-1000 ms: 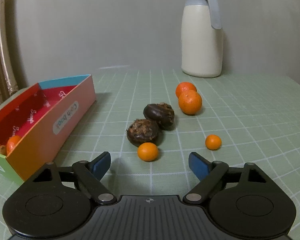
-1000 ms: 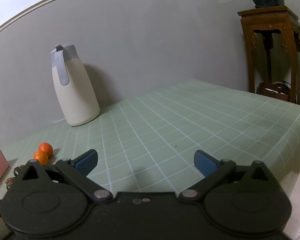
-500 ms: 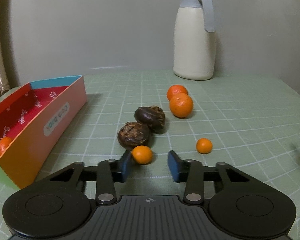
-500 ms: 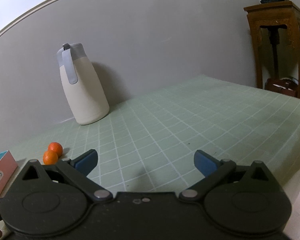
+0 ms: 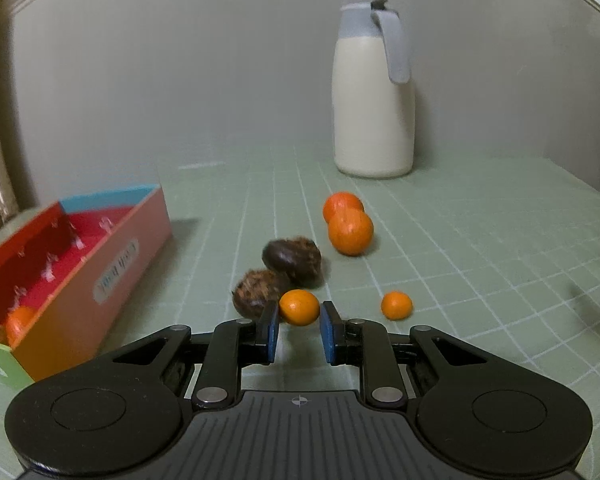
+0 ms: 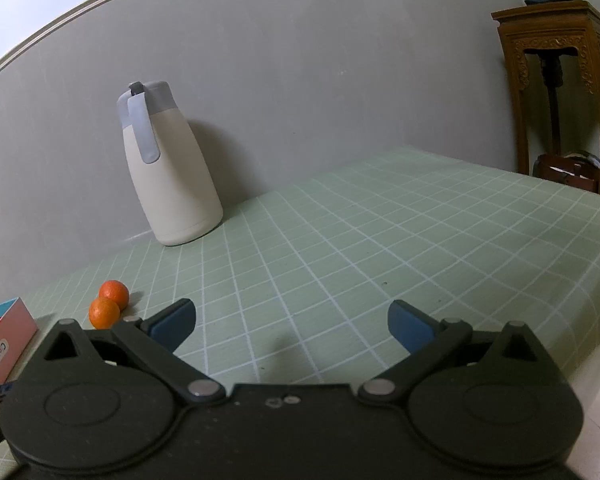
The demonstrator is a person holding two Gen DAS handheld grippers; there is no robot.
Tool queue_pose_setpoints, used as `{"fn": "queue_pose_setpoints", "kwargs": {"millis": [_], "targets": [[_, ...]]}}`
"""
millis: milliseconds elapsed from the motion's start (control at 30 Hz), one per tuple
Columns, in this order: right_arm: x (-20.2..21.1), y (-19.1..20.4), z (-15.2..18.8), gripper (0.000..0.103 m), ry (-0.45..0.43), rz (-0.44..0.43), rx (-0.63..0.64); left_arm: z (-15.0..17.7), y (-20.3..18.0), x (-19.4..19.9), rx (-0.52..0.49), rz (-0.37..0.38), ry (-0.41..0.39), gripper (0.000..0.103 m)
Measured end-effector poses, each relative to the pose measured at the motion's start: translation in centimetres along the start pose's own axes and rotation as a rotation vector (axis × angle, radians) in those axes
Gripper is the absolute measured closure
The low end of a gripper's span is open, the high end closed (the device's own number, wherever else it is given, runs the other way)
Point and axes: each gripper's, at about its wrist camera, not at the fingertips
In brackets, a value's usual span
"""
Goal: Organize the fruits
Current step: 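Carry the small orange with the left tool into the box and release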
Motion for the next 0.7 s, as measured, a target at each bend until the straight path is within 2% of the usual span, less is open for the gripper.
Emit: {"fn": "queue_pose_setpoints", "kwargs": {"millis": [167,367,567,700], "targets": [[0.1,0.4,0.1,0.0,-0.002,-0.008,0.006,-0.7,1.0,0.9,0.002,-0.036,-0.06,0.081],[-0.1,1.6,-0.1,0.0,-0.007,-0.032,0.021,-1.9,3.8,2.0,0.037,-0.12,-0.133,0.081],[-0.5,4.0,-0.1,0.0,-0.006,-0.079,0.047,-3.2,8.2,2.5,0.112,-0.221,-0.159,0.081],[-0.7,5.9,-0.2,0.0,-0.003,-0.111,0.068,-3.7,11.3,2.7,0.165,-0.273,-0.148,0.081]]}}
Point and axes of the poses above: each gripper's, at about its wrist camera, not at the fingertips, and x roughly against the way its jaws point, y to its left, z to its underside, and after that the axes turned 13 degrees about x, right-handed
